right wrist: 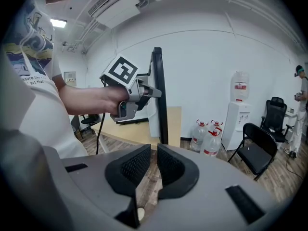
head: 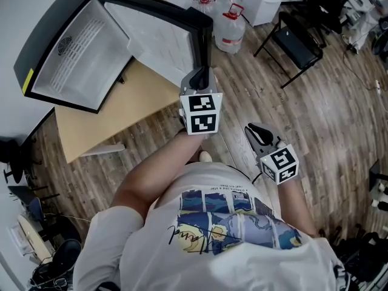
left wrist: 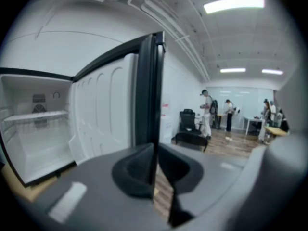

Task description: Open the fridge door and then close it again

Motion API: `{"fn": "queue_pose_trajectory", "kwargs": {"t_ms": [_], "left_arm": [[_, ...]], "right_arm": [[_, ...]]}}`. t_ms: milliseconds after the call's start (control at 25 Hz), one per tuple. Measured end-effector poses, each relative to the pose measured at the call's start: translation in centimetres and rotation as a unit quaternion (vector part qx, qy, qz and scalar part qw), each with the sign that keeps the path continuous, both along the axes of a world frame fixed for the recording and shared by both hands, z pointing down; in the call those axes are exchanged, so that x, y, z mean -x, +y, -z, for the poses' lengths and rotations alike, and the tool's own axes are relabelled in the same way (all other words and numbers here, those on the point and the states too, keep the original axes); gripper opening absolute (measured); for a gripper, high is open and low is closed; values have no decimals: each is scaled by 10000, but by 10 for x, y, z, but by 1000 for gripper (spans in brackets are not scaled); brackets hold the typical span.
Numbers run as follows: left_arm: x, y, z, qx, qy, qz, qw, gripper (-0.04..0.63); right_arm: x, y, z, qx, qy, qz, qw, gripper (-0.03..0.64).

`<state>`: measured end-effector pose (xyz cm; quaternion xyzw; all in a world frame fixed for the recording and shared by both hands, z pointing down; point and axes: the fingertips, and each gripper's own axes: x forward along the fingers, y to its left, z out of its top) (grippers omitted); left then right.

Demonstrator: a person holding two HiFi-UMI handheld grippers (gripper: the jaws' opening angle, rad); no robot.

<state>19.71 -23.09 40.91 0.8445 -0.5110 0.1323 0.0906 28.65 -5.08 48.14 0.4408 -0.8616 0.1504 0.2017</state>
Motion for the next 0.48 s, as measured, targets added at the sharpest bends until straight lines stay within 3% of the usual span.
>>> {"fn": "queue_pose_trajectory", "kwargs": {"t_ms": [480], "left_arm": [[-1, 2, -1, -16, -28, -16, 10000, 37]], "right_arm": [[0, 0, -4, 23, -13, 8, 10000, 41]]}}
